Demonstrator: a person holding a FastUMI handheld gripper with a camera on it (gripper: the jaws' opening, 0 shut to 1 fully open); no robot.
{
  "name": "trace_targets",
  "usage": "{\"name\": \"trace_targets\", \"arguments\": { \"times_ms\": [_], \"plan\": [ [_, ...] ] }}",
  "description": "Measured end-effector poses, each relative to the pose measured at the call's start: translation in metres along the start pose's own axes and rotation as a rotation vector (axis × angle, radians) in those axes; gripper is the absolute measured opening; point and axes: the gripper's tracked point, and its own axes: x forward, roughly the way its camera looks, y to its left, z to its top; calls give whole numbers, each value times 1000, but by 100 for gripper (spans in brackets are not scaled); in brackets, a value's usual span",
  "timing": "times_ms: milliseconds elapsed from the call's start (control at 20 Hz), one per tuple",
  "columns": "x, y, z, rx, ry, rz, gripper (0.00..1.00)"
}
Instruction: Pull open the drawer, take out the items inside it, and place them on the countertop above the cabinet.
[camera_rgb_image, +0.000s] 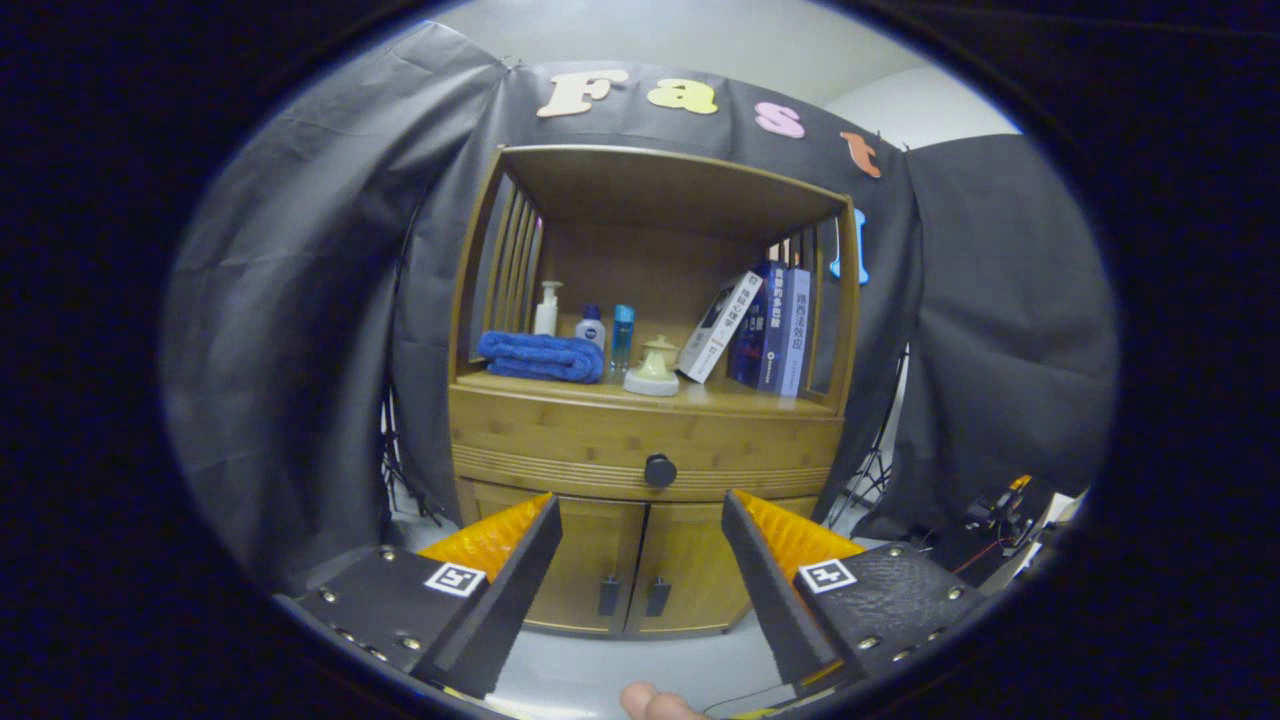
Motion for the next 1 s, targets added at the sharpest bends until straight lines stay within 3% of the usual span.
{"name": "trace_targets", "arguments": {
  "times_ms": [200,450,650,1000],
  "plan": [
    [-36,11,53,99,-15,56,98],
    [-73,2,125,179,-104,68,98],
    [-92,2,145,140,-147,74,98],
    [-100,-4,142,118,-121,76,98]
  ]
}}
